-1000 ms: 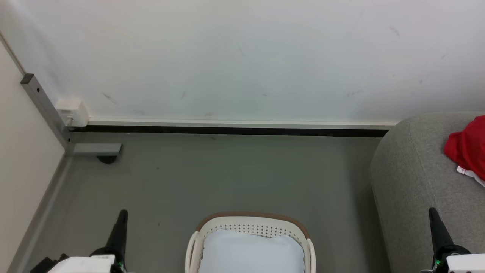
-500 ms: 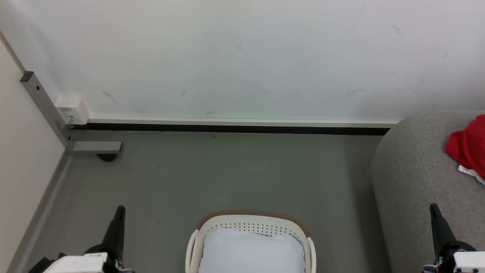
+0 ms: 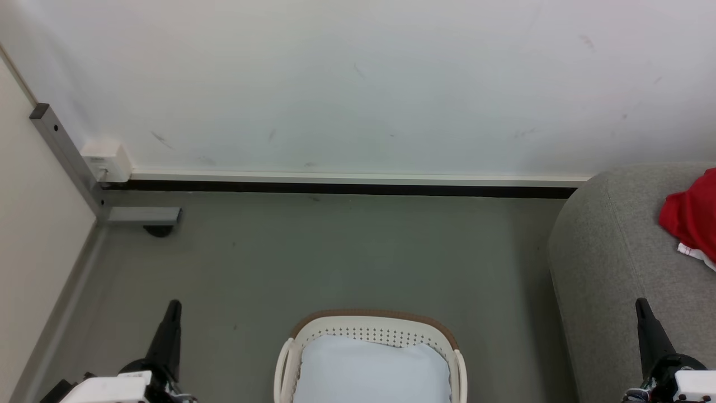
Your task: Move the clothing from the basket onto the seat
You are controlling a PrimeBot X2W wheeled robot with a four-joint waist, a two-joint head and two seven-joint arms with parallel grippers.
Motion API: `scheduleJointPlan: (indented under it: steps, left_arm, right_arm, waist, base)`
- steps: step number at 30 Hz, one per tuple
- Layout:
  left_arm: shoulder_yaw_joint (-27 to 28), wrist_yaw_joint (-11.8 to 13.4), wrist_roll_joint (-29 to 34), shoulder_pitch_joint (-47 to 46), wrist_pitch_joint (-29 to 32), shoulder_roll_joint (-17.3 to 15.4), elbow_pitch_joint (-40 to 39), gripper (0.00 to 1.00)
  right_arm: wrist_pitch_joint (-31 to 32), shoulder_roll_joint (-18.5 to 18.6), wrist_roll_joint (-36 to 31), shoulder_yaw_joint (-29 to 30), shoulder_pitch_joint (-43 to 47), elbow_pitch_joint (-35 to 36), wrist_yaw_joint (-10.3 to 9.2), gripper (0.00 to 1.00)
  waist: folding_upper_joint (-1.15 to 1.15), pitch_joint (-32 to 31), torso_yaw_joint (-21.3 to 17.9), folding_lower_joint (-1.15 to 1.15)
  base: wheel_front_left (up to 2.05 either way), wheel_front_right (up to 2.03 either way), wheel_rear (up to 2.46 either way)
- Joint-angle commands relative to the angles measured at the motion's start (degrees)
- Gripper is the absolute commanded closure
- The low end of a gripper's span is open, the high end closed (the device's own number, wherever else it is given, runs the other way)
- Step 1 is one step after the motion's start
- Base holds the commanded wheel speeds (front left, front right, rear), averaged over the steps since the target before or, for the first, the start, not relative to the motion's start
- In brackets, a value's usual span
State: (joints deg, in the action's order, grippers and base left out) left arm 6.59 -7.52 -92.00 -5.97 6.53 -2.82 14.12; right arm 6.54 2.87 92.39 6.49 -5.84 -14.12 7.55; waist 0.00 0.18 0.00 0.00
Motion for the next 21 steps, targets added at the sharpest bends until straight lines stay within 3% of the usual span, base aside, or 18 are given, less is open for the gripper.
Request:
scheduleJointPlan:
  steps: [1,21]
  left_arm:
    - [0.12,-0.06,-0.74,-0.51,0.25,-0.09,-0.19,1.0]
    - [0.11,-0.06,-0.75,-0.5,0.24,-0.1,-0.2,1.0]
  right_arm:
    - [0.22,-0.02,0.03,0.24,-0.73,0.3,-0.12,1.0]
    - [0.21,-0.01,0.04,0.23,-0.73,0.31,-0.12,1.0]
  waist:
    - [0.0,0.0,0.0,0.0]
    - [0.0,0.0,0.0,0.0]
  base:
    - [0.0,0.0,0.0]
    - [0.0,0.0,0.0]
